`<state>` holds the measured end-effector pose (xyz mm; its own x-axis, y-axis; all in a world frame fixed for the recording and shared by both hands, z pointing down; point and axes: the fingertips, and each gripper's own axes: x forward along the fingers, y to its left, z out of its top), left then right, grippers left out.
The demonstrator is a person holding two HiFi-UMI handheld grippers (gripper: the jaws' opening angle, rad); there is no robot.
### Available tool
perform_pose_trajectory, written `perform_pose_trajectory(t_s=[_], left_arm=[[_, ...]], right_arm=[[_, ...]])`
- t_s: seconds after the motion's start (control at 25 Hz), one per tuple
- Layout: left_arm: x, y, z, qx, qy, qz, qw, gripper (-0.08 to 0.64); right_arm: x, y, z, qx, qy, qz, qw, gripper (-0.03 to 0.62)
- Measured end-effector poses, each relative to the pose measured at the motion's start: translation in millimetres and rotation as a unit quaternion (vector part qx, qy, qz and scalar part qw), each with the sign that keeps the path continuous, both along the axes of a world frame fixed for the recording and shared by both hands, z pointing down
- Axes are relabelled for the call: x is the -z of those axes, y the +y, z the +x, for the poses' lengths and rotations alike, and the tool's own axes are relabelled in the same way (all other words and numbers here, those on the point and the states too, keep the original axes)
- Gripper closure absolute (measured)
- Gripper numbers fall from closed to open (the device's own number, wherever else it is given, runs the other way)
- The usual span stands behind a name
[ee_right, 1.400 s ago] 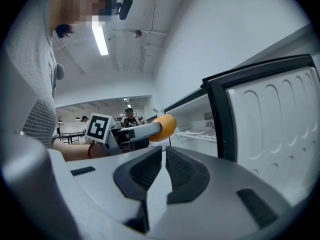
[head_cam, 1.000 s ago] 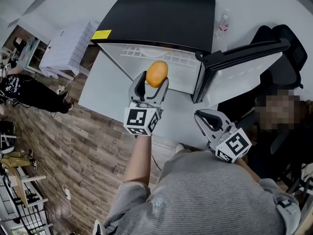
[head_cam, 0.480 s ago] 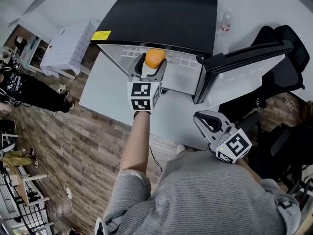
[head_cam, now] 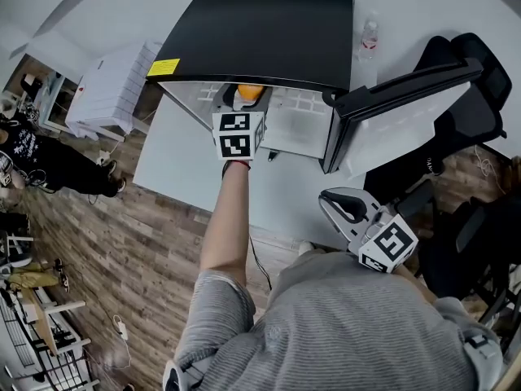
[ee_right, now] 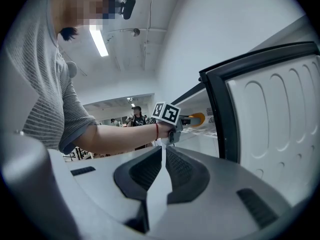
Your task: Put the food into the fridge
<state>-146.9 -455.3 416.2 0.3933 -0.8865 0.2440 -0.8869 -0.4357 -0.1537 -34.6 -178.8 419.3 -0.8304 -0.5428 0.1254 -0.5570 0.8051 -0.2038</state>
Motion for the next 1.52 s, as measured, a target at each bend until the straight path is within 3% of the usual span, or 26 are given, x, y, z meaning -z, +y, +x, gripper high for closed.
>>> perform_pose_trajectory(t_s=[0.16, 0.4, 0.56, 1.52], left_arm=[[-11.7, -11.3, -0.8, 0.006, -0.005, -0.023, 0.9997, 0.235], [-22.7, -21.1, 4.0, 0.004, -0.055, -0.042, 0.9976, 0.235], [-22.8, -26.7, 7.4, 0.003, -0.068, -0.035, 0.997, 0.233], [-12.5, -15.7, 2.9, 0.007, -0.032, 0.006, 0.9994, 0.221]], right_arm=[[-1.2, 2.4, 1.7, -0.005, -0.005, -0.006, 1.0, 0.578], [-2.3, 0.6, 10.2, -0.022, 0.0, -0.012, 1.0, 0.578], [-1.6, 0.7, 11.3, -0.023, -0.002, -0.012, 1.0, 0.578], [-0.5, 4.1, 8.7, -0.02, 0.005, -0.012, 1.0, 0.578]])
